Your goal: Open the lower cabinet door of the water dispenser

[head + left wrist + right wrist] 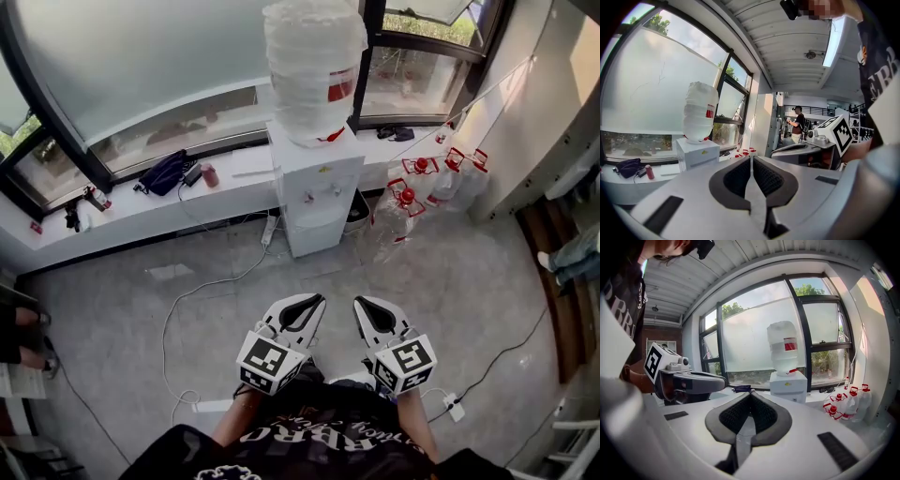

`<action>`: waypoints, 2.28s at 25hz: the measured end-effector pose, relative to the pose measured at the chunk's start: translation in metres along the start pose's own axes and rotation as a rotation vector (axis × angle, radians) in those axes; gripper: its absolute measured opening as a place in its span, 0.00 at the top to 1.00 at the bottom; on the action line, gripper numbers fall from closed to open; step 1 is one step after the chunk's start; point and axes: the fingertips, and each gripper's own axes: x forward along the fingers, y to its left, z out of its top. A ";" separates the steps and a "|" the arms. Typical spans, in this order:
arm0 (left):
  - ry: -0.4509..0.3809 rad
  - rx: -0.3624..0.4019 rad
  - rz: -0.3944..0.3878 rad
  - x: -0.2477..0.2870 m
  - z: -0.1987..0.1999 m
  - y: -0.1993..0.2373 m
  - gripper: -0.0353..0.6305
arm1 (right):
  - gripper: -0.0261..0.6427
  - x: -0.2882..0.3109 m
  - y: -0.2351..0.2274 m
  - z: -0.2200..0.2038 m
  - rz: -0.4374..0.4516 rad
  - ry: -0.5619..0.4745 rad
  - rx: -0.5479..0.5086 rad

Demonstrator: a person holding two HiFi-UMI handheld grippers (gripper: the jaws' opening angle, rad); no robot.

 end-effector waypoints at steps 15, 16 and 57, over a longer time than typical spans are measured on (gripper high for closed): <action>0.027 -0.058 0.000 0.025 -0.019 0.048 0.91 | 0.94 0.055 -0.025 -0.024 0.021 0.108 0.019; 0.029 -0.055 0.005 0.030 -0.018 0.052 0.91 | 0.94 0.060 -0.030 -0.024 0.028 0.110 0.018; 0.355 0.001 0.132 0.484 -0.195 0.222 0.91 | 0.69 0.432 -0.480 -0.333 0.220 0.356 -0.095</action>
